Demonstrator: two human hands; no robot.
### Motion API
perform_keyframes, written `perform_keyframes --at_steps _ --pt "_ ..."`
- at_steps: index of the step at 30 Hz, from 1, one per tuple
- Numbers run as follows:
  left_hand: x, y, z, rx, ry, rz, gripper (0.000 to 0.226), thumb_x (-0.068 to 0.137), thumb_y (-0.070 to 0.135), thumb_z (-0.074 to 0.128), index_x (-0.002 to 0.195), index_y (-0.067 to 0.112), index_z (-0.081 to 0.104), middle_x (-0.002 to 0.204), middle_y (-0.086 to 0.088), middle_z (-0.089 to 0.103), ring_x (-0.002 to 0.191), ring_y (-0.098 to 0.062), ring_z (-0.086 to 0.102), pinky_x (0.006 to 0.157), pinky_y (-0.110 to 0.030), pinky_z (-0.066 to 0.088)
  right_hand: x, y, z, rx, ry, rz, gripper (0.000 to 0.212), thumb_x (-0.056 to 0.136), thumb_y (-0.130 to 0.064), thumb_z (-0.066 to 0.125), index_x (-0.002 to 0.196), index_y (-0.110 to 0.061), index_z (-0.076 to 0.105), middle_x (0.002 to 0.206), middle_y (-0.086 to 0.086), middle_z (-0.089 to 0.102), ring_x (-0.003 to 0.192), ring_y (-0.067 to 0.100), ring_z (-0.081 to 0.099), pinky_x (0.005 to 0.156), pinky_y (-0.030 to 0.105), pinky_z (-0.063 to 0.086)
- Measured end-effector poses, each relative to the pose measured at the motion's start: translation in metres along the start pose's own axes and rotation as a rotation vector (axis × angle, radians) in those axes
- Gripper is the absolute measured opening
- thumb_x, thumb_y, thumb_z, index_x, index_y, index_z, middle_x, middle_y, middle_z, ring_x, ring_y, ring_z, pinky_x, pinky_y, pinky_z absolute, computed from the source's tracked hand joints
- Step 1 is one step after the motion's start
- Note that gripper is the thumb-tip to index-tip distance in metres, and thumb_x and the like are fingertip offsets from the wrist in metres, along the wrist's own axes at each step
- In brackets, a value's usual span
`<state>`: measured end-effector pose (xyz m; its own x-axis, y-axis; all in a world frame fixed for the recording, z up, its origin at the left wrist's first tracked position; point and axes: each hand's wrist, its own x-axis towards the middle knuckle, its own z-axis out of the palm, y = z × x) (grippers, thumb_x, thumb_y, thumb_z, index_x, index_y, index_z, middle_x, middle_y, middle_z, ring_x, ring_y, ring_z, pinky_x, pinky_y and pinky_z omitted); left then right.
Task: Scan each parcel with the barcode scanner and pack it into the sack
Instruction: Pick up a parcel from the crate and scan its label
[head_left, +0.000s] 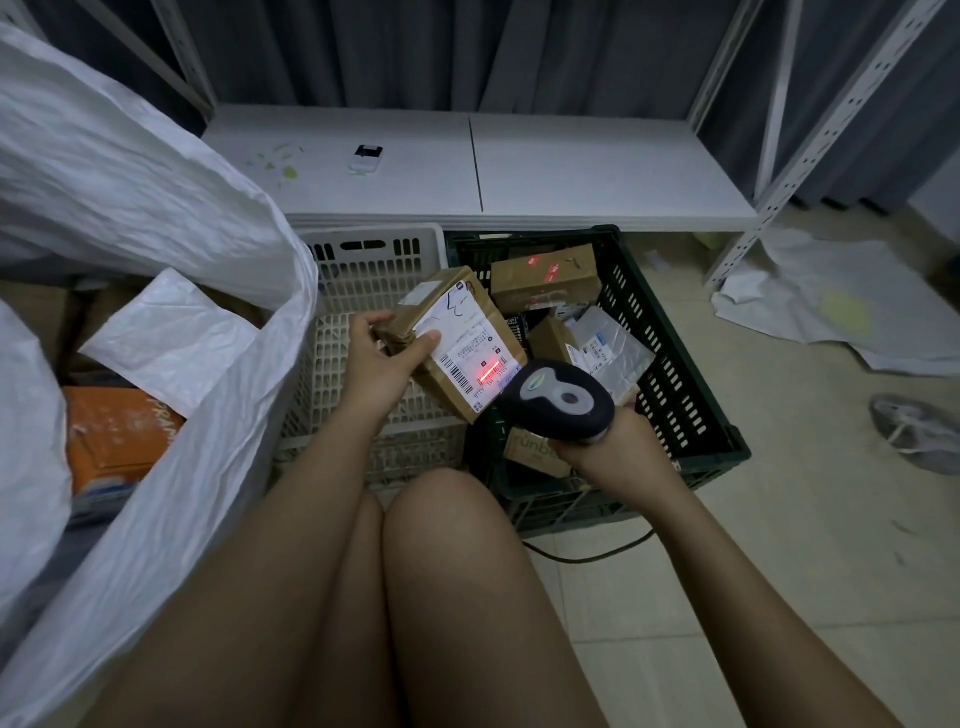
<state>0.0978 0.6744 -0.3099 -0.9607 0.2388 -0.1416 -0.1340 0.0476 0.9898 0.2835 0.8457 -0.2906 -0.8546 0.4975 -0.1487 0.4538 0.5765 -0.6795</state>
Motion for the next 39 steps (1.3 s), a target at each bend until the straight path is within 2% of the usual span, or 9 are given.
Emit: perform_keyframes --at_steps 9,14,18,23,26,29,33,35,39 --pt "0.002 -0.002 -0.001 -0.002 -0.019 -0.002 0.049 0.080 0.017 0.077 0.114 0.022 0.042 0.112 0.007 0.053 0.107 -0.020 0.061 0.090 -0.043 0.055 0.003 0.008 0.001 0.147 0.033 0.050 0.020 0.075 -0.021 0.077 0.090 -0.011 0.068 0.081 0.004 0.070 0.081 0.018 0.067 0.073 0.046 0.057" --pt "-0.014 0.009 0.001 0.016 -0.007 0.084 0.052 0.079 0.020 0.078 0.118 0.024 0.043 0.110 0.016 0.053 0.111 -0.016 0.058 0.093 -0.037 0.053 -0.002 -0.002 -0.001 0.358 0.075 0.004 0.010 0.076 -0.015 0.075 0.079 -0.016 0.065 0.074 -0.002 0.068 0.072 0.015 0.063 0.062 0.031 0.047" --pt "-0.040 0.032 -0.004 -0.102 0.021 0.213 0.050 0.080 0.015 0.077 0.118 0.024 0.046 0.118 0.008 0.058 0.110 -0.013 0.060 0.089 -0.032 0.055 -0.007 -0.036 -0.009 0.578 0.154 -0.105 0.021 0.082 -0.005 0.074 0.083 -0.024 0.066 0.085 0.007 0.072 0.086 0.018 0.069 0.074 0.031 0.055" --pt "-0.073 0.081 -0.041 -0.257 0.160 0.398 0.050 0.081 0.007 0.074 0.119 0.022 0.044 0.117 0.008 0.058 0.107 -0.007 0.063 0.082 -0.020 0.052 -0.005 -0.098 -0.007 0.686 0.145 -0.242 0.024 0.082 -0.005 0.074 0.092 -0.025 0.066 0.080 -0.013 0.071 0.078 -0.001 0.065 0.068 0.019 0.053" --pt "-0.082 0.106 -0.081 -0.262 0.292 0.485 0.052 0.080 0.011 0.076 0.119 0.025 0.044 0.123 0.002 0.058 0.108 -0.009 0.063 0.085 -0.026 0.054 -0.004 -0.141 0.003 0.751 0.120 -0.302 0.033 0.083 -0.004 0.073 0.112 -0.016 0.063 0.099 -0.001 0.069 0.087 0.003 0.065 0.075 0.017 0.055" --pt "-0.079 0.121 -0.126 -0.218 0.458 0.521 0.059 0.078 0.018 0.079 0.125 0.019 0.043 0.128 -0.003 0.056 0.108 -0.005 0.062 0.089 -0.027 0.054 -0.002 -0.179 0.015 0.765 0.094 -0.344 0.028 0.085 -0.002 0.070 0.099 -0.024 0.060 0.080 -0.003 0.064 0.063 -0.004 0.059 0.060 0.019 0.052" --pt "-0.071 0.125 -0.180 0.096 0.633 0.589 0.061 0.078 0.021 0.079 0.127 0.023 0.042 0.131 0.004 0.039 0.101 0.022 0.046 0.087 -0.007 0.044 0.004 -0.203 0.034 0.759 0.063 -0.298 0.016 0.087 -0.002 0.068 0.094 -0.012 0.058 0.065 0.004 0.056 0.048 0.002 0.050 0.050 0.023 0.045" --pt "-0.056 0.125 -0.204 0.354 0.573 0.606 0.065 0.077 0.025 0.080 0.130 0.023 0.043 0.132 0.001 0.037 0.104 0.014 0.043 0.090 -0.016 0.043 0.009 -0.207 0.043 0.758 0.061 -0.288 0.016 0.087 -0.002 0.068 0.093 -0.013 0.058 0.064 0.003 0.055 0.051 0.004 0.050 0.053 0.026 0.044" --pt "-0.008 0.121 -0.232 1.056 0.307 0.441 0.068 0.072 0.046 0.078 0.129 0.024 0.048 0.132 -0.002 0.044 0.118 -0.022 0.043 0.087 -0.036 0.044 0.024 -0.211 0.058 0.755 0.075 -0.293 0.016 0.086 0.000 0.068 0.086 -0.012 0.057 0.061 0.005 0.053 0.049 0.005 0.049 0.046 0.018 0.041"
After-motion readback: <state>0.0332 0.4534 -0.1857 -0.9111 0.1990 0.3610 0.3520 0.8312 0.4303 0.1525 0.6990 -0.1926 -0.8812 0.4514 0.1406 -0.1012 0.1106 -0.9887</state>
